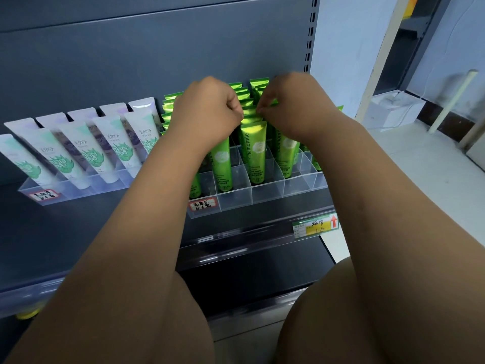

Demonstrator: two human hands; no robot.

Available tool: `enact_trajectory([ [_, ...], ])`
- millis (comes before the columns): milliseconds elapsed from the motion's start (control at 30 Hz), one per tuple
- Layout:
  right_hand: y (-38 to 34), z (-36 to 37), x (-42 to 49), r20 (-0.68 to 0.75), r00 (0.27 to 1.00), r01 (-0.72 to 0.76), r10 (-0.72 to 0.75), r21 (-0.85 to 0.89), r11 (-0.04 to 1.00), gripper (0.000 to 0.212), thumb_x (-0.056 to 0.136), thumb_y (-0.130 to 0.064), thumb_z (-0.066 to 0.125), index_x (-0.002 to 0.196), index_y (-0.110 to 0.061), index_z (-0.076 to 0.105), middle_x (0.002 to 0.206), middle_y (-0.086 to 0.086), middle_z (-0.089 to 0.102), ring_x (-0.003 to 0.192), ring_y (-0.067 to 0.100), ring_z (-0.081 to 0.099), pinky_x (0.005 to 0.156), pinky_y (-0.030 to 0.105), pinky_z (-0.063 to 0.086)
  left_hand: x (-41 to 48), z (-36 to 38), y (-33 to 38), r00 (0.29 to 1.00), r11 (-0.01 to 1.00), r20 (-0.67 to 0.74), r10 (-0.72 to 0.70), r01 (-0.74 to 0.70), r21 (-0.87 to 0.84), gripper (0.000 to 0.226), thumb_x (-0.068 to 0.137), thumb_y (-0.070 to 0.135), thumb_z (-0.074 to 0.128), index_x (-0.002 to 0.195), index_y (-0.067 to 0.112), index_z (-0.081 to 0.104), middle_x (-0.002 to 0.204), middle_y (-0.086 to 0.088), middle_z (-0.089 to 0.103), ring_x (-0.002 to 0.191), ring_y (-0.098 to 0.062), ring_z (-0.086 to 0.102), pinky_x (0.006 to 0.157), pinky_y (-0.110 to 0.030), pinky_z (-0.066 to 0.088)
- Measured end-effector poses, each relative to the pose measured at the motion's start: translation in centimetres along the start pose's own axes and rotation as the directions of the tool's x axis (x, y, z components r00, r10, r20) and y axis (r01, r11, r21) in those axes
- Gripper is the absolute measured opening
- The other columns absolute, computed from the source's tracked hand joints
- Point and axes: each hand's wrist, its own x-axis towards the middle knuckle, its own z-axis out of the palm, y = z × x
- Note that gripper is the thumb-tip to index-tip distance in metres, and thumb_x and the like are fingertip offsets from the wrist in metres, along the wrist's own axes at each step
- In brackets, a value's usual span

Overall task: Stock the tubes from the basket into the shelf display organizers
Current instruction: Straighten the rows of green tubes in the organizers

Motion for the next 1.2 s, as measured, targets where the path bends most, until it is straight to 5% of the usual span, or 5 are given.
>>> enact_trajectory([
  [400,0.2,0.3,0.2,0.014,1.0,0.026,-0.026,-0.022,0.999,0.023,0.092,-0.021,0.06,0.102,-0.012,0.079,0.103,0.012,0.071,0.099,0.031,0.063,0.081,0.034,0.049,-0.3,0.1,-0.3,1.0,1.0,-0.03,0.009,-0.01,-0.022,0.01,0.081,0.023,0.069,0.078,0.026,0.078,0.074,0.015,0.069,0.084,-0.017,0.07,0.083,-0.041,0.058],
  [900,0.1,0.0,0.0,-0.061,0.998,-0.014,0.019,0.082,0.997,0.02,0.088,-0.02,0.06,0.091,-0.014,0.079,0.092,0.007,0.074,0.09,0.026,0.066,0.08,0.037,0.053,-0.6,-0.3,-0.2,0.998,0.996,-0.06,-0.031,0.026,-0.089,0.009,0.081,0.023,0.07,0.079,0.025,0.079,0.077,0.016,0.072,0.083,-0.013,0.069,0.08,-0.037,0.058],
  [1200,0.3,-0.2,2.4,-0.006,1.0,-0.001,0.001,-0.001,1.0,0.021,0.088,-0.022,0.061,0.097,-0.013,0.079,0.101,0.009,0.073,0.097,0.03,0.065,0.085,0.039,0.054,1.7,-0.1,0.1,0.997,1.0,-0.075,-0.017,0.016,-0.014,0.013,0.081,0.027,0.065,0.081,0.028,0.078,0.079,0.011,0.071,0.083,-0.025,0.067,0.082,-0.045,0.057],
])
